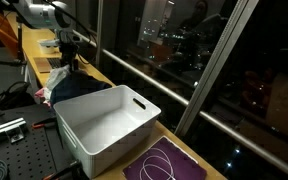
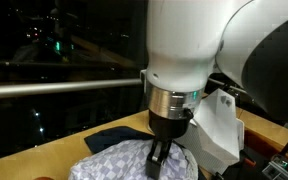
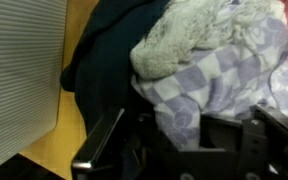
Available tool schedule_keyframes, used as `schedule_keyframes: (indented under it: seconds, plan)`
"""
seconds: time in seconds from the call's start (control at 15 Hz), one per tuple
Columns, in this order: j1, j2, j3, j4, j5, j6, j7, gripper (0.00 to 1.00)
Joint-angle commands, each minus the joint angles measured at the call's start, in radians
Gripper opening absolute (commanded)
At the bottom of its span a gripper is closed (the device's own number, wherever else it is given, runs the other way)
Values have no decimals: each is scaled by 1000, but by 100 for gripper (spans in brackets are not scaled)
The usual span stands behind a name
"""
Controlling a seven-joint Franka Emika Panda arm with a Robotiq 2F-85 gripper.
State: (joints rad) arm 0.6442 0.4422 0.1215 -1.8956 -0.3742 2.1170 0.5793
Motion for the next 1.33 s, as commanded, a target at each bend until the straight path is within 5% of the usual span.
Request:
schedule_keyframes:
  seconds: [0.0, 0.4, 0.93, 1.27]
  plan:
    - [-5, -94, 8, -77, -41, -21, 55, 0]
    - [-43, -268, 27, -144, -83, -122, 77, 0]
    - [-220, -467, 89, 77, -139, -469, -43, 0]
    - [-357, -501, 68, 197, -164, -520, -160, 0]
